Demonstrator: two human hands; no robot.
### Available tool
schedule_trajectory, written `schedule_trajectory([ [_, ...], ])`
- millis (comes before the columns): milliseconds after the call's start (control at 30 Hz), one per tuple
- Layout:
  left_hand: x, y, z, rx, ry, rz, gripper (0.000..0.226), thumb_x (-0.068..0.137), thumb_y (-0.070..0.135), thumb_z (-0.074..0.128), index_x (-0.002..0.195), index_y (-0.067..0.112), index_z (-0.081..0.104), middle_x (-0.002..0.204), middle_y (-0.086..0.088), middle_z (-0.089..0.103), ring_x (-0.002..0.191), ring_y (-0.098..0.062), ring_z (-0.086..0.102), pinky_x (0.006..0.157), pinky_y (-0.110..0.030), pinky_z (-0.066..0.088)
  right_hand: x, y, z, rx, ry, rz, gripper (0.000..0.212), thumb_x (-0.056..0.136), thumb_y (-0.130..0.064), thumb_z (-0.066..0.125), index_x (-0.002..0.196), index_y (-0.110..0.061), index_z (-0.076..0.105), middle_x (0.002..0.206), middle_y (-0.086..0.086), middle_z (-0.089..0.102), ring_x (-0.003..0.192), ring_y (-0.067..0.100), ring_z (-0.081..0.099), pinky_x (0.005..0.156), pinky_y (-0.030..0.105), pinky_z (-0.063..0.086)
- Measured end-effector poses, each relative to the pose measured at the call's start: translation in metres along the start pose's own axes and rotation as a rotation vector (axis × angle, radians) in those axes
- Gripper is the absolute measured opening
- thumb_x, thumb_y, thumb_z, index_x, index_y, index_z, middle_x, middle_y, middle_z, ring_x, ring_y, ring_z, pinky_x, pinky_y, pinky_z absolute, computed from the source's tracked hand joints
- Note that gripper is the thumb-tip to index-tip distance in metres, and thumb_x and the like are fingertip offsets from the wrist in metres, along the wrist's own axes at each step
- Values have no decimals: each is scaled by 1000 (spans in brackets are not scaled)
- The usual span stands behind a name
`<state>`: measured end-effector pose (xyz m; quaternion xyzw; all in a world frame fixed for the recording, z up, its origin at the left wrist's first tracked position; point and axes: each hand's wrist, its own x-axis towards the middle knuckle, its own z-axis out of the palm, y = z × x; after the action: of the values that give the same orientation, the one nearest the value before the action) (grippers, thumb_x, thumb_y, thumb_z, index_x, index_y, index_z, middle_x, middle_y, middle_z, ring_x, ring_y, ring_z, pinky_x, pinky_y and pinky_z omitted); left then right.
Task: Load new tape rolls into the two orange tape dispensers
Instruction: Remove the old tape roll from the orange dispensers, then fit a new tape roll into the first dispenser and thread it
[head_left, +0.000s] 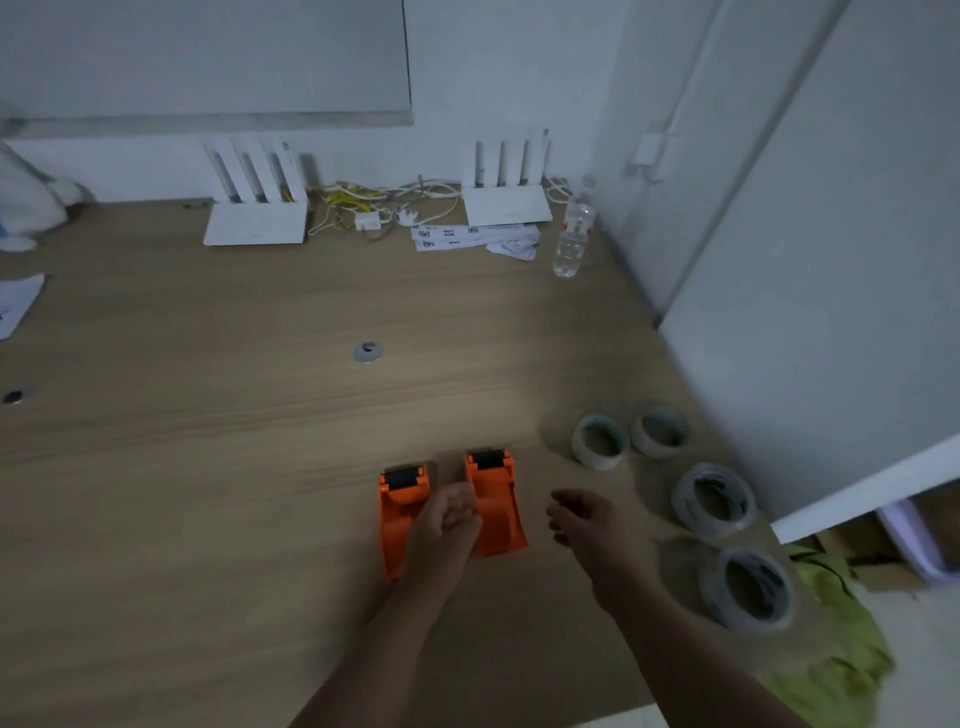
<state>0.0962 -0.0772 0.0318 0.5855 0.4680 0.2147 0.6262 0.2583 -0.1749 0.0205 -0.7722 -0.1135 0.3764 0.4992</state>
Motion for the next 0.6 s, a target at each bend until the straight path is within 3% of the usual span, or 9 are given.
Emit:
schedule_trajectory([
  [100, 2, 3, -3, -1, -66, 3, 32, 89, 14, 61, 119, 26, 62, 116, 6, 68, 110, -6, 61, 90, -23, 49, -16, -12, 0, -68, 27, -84, 21, 89, -4, 63, 109, -5, 67, 88, 7, 69, 73, 13, 60, 63, 19, 49],
  [267, 6, 11, -2, -10, -159, 36, 29, 89, 10, 61, 112, 28, 61, 113, 5, 68, 107, -7, 63, 87, -22, 49, -36, -25, -3, -221, 107, -196, 20, 87, -6, 66, 105, -14, 68, 92, 0, 70, 79, -1, 60, 61, -2, 43],
  [333, 8, 14, -1, 1, -178, 39, 27, 89, 10, 61, 112, 25, 63, 112, 4, 68, 107, -9, 63, 82, -21, 48, -42, -27, -6, -258, 121, -199, 21, 86, -7, 67, 106, -14, 69, 93, 0, 71, 82, 1, 62, 64, 2, 46],
  [467, 11, 20, 10, -1, -200, 62, 25, 90, 10, 60, 108, 26, 64, 109, 4, 69, 103, -10, 64, 76, -18, 46, -44, -24, -26, -298, 167, -157, 24, 82, -22, 68, 105, -27, 70, 93, -12, 72, 89, 3, 66, 81, 27, 52],
  [600, 8, 24, 43, 10, -179, 41, 23, 91, 6, 59, 113, 12, 63, 109, -2, 69, 97, -9, 63, 74, -10, 47, -40, -22, -60, -306, 170, -122, 25, 84, -16, 68, 108, -21, 69, 93, -8, 71, 90, 7, 66, 79, 26, 54],
])
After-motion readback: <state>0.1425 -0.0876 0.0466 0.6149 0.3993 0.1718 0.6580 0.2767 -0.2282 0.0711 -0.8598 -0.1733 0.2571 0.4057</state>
